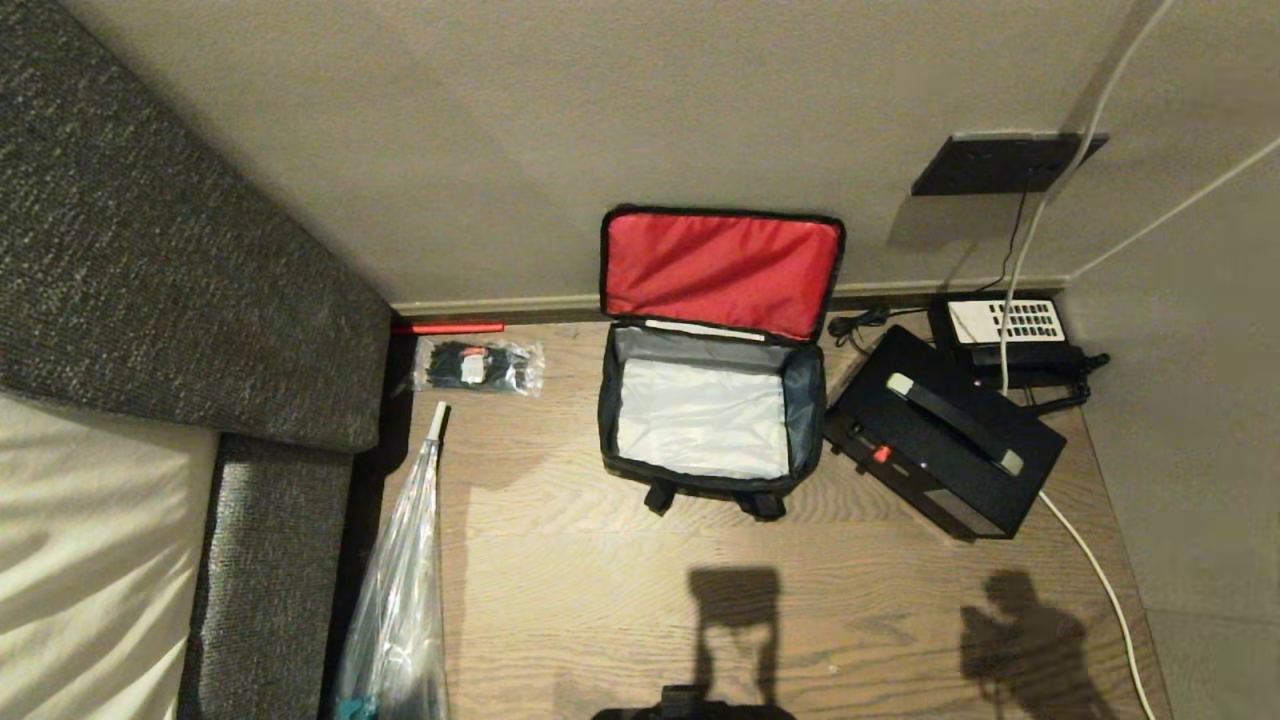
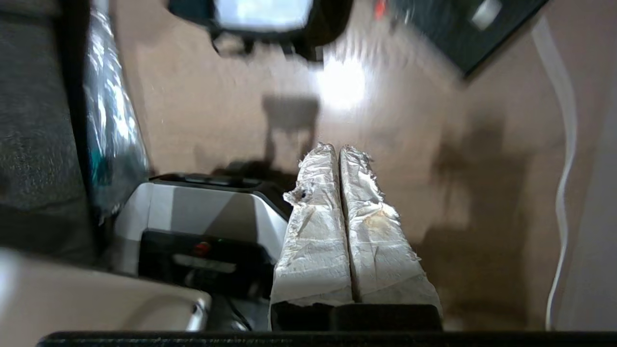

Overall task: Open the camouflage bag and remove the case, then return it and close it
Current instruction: Grip the handle again

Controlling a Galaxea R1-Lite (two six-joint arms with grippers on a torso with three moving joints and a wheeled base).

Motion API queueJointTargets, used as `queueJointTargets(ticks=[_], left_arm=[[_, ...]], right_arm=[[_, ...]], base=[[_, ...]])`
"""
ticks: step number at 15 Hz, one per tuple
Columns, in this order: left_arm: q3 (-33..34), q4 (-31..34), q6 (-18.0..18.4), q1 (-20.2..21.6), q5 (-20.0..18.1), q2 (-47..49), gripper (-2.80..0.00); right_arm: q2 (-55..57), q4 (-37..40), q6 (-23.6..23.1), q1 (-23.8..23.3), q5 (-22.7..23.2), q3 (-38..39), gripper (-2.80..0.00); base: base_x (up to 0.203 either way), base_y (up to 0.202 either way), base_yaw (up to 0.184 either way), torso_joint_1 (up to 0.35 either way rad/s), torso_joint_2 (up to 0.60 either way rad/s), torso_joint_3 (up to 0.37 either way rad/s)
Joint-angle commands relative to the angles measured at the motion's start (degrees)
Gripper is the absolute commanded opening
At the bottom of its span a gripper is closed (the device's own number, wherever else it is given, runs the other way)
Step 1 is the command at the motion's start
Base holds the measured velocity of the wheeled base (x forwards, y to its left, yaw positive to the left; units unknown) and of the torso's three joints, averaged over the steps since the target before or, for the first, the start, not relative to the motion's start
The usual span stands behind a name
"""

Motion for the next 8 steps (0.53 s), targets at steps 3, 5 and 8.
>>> queueJointTargets(ticks=[3,5,8], left_arm=[[0.2,0.0,0.0,0.0,0.0,0.0,-2.80],[0.2,0.0,0.0,0.0,0.0,0.0,-2.80],[0.2,0.0,0.0,0.0,0.0,0.0,-2.80]], right_arm=[[47.3,-20.2,2.7,0.6,-0.9,-4.8,-2.80],[58.7,-31.6,3.1,0.6,-1.3,-6.3,-2.80],[71.1,-42.7,-0.9,0.9,-1.8,-10.0,0.00]], base=[[0.000,0.000,0.000,0.000,0.00,0.000],[0.000,0.000,0.000,0.000,0.00,0.000],[0.000,0.000,0.000,0.000,0.00,0.000]])
